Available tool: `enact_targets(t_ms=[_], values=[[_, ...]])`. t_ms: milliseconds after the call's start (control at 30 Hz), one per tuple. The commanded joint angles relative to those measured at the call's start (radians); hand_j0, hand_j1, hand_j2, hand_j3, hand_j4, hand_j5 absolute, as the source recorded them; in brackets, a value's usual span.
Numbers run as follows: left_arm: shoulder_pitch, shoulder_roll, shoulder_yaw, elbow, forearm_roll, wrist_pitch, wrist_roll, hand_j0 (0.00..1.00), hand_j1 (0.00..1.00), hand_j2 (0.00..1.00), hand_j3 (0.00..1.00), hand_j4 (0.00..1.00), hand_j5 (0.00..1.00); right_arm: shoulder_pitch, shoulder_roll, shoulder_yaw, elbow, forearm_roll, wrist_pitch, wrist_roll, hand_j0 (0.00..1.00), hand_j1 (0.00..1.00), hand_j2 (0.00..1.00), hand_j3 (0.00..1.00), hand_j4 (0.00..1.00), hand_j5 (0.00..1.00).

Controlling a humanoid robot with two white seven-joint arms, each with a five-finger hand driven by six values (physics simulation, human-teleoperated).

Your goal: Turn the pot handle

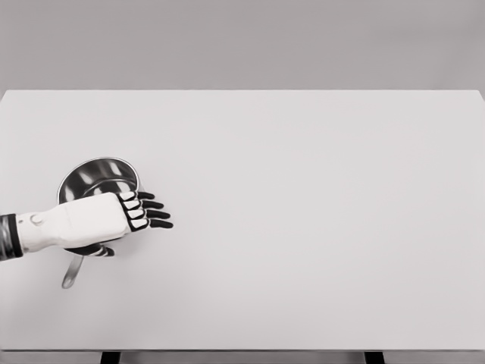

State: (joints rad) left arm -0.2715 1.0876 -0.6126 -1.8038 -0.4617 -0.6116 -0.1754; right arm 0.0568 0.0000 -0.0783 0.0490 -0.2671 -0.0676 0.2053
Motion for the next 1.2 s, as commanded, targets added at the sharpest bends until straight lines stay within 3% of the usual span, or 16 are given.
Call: enact_targets(t_ms=[0,1167], values=[[0.0,0.005,0.004,0.0,0.008,0.001,0.001,1.0,1.0,1.0,1.0,1.0,1.0,0.0,0.0,0.0,0.0,0.0,0.0,0.0,1.0,1.0,1.0,1.0,1.0,1.0],[0.032,0.06,0.05,0.001,0.02,0.001,0.002,1.0,1.0,1.0,1.0,1.0,1.0,0.0,0.0,0.0,0.0,0.0,0.0,0.0,1.0,1.0,1.0,1.0,1.0,1.0]])
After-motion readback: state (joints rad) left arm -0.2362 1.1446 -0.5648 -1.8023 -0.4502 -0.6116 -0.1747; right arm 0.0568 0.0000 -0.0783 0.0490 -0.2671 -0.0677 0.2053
